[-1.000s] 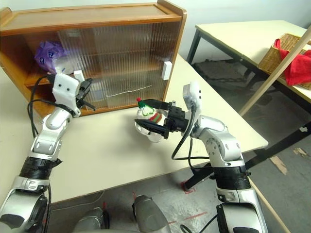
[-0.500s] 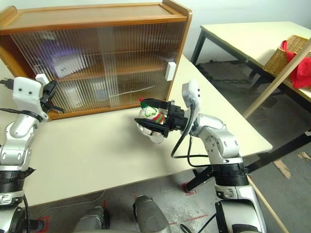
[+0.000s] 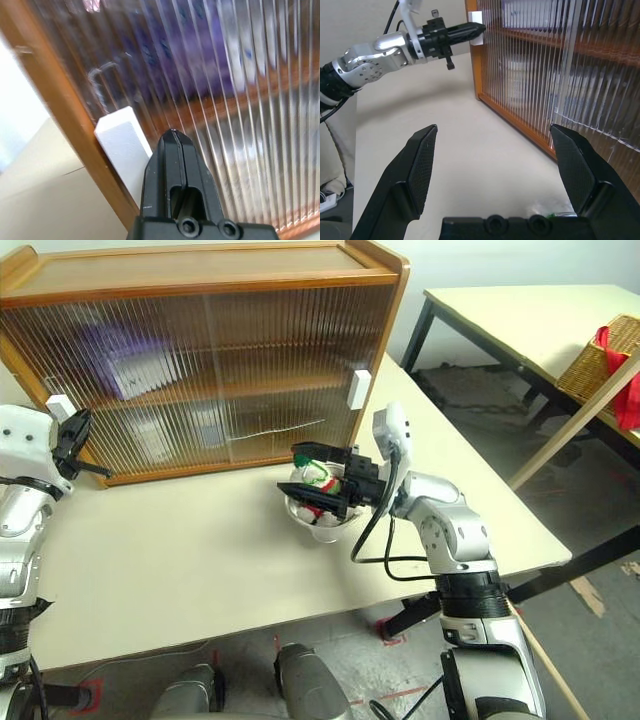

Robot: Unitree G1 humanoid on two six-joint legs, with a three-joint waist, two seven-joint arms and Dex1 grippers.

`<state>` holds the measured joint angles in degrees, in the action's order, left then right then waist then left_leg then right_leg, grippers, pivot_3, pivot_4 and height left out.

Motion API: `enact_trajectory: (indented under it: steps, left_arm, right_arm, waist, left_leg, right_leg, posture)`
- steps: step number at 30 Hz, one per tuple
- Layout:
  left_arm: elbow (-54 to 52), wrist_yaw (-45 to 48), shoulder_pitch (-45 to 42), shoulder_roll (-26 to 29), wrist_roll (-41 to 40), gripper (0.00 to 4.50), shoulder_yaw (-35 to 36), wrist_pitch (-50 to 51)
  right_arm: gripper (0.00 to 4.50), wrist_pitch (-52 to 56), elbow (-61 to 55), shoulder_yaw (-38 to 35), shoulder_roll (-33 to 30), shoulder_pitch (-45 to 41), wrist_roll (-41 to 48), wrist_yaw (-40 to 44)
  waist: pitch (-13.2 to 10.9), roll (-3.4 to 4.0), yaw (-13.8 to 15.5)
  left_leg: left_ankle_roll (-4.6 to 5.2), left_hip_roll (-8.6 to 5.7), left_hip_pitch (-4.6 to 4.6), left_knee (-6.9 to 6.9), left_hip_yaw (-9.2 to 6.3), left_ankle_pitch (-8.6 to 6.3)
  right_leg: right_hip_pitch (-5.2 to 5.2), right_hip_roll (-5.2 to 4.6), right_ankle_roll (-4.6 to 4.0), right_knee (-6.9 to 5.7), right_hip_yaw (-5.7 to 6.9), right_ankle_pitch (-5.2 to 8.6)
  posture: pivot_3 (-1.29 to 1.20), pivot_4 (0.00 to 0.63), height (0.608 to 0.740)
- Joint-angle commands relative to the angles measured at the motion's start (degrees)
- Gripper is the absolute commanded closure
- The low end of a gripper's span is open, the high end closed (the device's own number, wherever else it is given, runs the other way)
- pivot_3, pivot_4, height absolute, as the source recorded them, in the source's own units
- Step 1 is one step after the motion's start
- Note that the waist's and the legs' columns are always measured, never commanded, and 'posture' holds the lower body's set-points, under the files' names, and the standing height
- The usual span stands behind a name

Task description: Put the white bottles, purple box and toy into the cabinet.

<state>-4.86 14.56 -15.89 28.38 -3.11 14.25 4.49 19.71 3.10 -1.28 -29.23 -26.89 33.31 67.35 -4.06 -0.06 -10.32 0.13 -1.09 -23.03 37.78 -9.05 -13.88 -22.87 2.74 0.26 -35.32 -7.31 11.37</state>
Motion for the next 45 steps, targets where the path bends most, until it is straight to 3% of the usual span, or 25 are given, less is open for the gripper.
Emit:
enact_trajectory:
  steps: [1, 5, 10, 12, 17, 22, 33, 45]
  left_arm:
    - [-1.75, 8.36, 1.21, 0.47, -6.06, 3.88, -0.94, -5.82]
    - [-4.25, 19.79, 4.51, 0.92, -16.55, 2.49, -0.71, -6.71]
    - [-7.8, 30.79, 12.7, 4.43, -29.82, 0.73, 2.71, 0.67]
    - [-8.51, 33.74, 15.76, 6.12, -31.72, 0.01, 4.01, 1.36]
    - [-8.16, 41.17, 24.77, 9.13, -34.44, 0.0, 7.67, 0.88]
    - [-6.67, 43.56, 28.22, 6.85, -35.25, 0.0, 8.12, -0.48]
    - [-7.88, 46.69, 31.43, 7.78, -34.81, 0.0, 8.41, -0.46]
    - [-8.3, 46.68, 29.21, 6.68, -35.38, 0.0, 9.06, -2.56]
  right_arm:
    - [0.0, 0.85, 0.8, -1.4, -0.39, -1.02, 0.82, -0.07]
    - [0.0, 1.92, 2.65, -3.24, -2.21, -1.66, 1.85, 1.01]
    - [0.0, 0.05, 8.7, -6.72, -5.82, -2.94, 1.11, 2.56]
    - [0.63, -1.67, 11.84, -8.44, -6.89, -3.6, 0.75, 2.79]
    - [2.52, -7.13, 20.71, -10.16, -10.41, -5.5, -5.04, -1.19]
    - [4.4, -10.48, 26.8, -10.61, -10.97, -9.25, -9.22, -7.38]
    - [4.45, -14.77, 32.47, -8.99, -8.71, -16.23, -16.01, -16.52]
    - [4.45, -15.01, 34.03, -8.0, -5.5, -18.75, -17.78, -18.57]
  waist:
    - [0.0, 0.01, 0.63]
    - [0.0, 0.01, 1.46]
    - [0.01, 0.01, 1.87]
    - [0.01, 0.02, 2.02]
    - [0.08, 0.16, 2.03]
    - [0.15, 0.34, 2.04]
    - [0.16, 0.56, 2.04]
    - [0.13, 0.62, 2.5]
  left_leg:
    - [0.0, 0.32, 0.02, 0.0, -0.01, 0.0]
    - [-0.01, 0.32, 0.04, 0.02, 0.0, -0.01]
    - [-0.1, 0.37, -0.03, -0.03, -0.01, -0.11]
    - [-0.14, 0.4, -0.07, -0.08, -0.02, -0.15]
    - [-0.21, 0.51, -0.08, -0.12, 0.0, -0.28]
    - [-0.22, 0.6, -0.08, -0.08, 0.04, -0.3]
    - [-0.22, 0.84, -0.06, -0.11, 0.09, -0.3]
    - [-0.3, 1.0, -0.21, -0.25, 0.15, -0.35]
  right_leg:
    - [0.01, 0.01, -0.01, -0.01, 0.0, 0.0]
    - [0.02, -0.03, -0.02, -0.04, 0.0, 0.01]
    - [-0.08, -0.12, -0.13, -0.06, 0.02, 0.1]
    - [-0.16, -0.13, -0.21, -0.11, 0.03, 0.17]
    - [-0.32, -0.1, -0.41, -0.36, 0.04, 0.36]
    - [-0.47, -0.1, -0.46, -0.66, 0.02, 0.4]
    - [-0.58, -0.05, -0.52, -0.89, 0.02, 0.46]
    - [-0.78, -0.04, -0.59, -0.87, 0.02, 0.62]
  posture:
    - [-0.2, 0.079, 0.74]
    - [-0.2, 0.079, 0.74]
    - [-0.2, 0.079, 0.74]
    - [-0.2, 0.076, 0.74]
    - [-0.2, 0.076, 0.74]
    - [-0.2, 0.074, 0.74]
    - [-0.18, 0.088, 0.74]
    - [-0.16, 0.096, 0.74]
